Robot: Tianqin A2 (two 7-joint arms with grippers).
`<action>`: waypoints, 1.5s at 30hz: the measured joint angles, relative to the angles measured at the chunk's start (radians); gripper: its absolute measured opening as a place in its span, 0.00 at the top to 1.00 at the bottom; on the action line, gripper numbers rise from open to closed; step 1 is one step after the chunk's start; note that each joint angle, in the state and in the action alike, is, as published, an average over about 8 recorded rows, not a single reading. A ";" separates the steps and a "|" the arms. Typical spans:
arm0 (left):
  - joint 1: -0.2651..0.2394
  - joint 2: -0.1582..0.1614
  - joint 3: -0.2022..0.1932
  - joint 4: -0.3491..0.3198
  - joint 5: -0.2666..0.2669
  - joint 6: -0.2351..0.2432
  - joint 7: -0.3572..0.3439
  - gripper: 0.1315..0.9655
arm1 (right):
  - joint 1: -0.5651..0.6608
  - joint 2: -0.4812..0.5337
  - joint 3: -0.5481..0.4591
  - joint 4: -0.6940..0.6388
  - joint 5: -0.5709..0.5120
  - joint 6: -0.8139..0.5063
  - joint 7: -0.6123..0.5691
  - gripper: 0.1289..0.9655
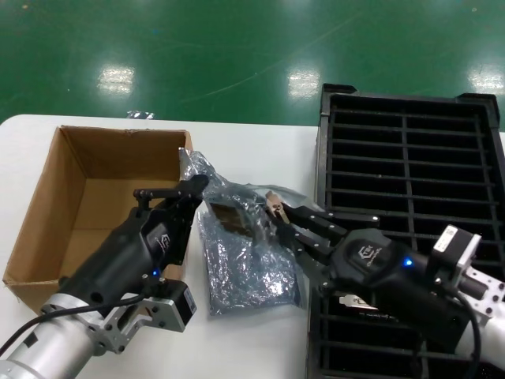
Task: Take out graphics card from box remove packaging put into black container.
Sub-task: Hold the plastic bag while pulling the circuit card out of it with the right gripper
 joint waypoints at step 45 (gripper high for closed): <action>0.000 0.000 0.000 0.000 0.000 0.000 0.000 0.99 | 0.014 0.047 -0.027 0.088 -0.044 0.009 -0.006 0.92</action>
